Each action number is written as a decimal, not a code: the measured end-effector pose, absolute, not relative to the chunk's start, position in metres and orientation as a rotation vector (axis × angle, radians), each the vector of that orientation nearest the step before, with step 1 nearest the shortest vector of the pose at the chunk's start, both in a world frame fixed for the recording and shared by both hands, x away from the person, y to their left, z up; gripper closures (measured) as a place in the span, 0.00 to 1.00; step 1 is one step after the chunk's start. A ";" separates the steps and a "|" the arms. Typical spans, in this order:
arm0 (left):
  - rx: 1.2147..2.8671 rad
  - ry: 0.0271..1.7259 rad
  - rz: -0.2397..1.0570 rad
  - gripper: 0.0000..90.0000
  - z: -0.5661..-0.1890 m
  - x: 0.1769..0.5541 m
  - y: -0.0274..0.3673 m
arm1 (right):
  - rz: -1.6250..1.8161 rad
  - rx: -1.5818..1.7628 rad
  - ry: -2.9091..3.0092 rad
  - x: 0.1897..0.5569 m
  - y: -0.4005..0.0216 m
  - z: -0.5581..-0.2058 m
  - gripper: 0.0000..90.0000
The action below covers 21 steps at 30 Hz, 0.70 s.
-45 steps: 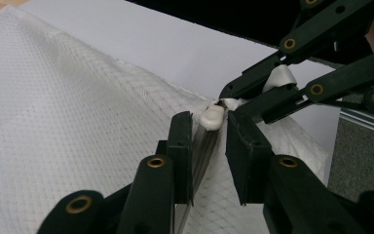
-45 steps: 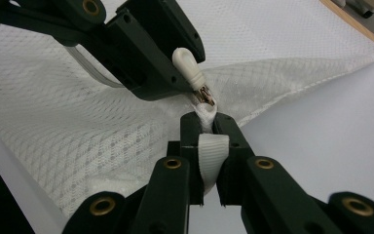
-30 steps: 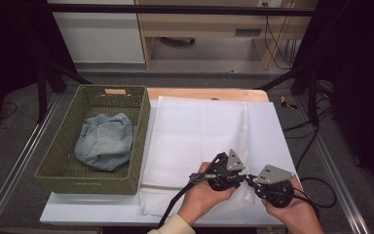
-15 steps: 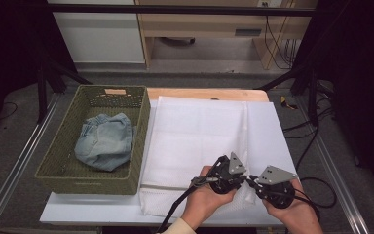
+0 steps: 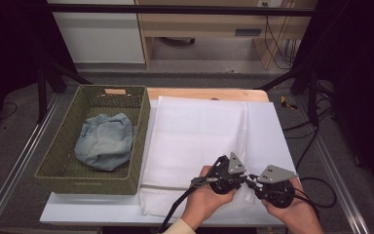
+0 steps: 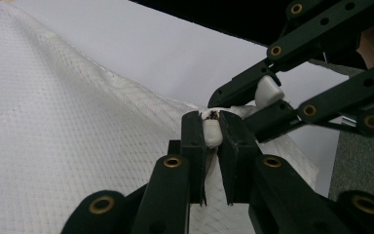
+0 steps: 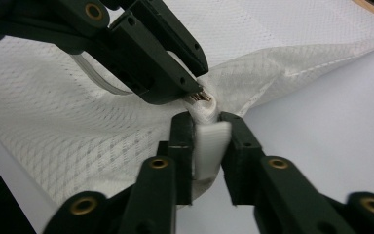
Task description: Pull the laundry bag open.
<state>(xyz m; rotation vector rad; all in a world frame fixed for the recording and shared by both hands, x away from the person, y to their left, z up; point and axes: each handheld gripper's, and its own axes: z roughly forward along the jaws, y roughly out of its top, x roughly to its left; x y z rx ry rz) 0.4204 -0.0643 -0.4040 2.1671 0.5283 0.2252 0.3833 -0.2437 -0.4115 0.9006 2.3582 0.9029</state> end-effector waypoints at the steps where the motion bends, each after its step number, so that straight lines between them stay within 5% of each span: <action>1: 2.163 0.532 0.225 0.90 -0.404 0.420 -0.064 | 0.904 0.901 2.360 0.383 -0.244 -0.411 0.90; 21: 2.150 0.583 0.241 0.90 -0.421 0.419 -0.069 | 0.792 0.940 2.352 0.383 -0.241 -0.414 0.97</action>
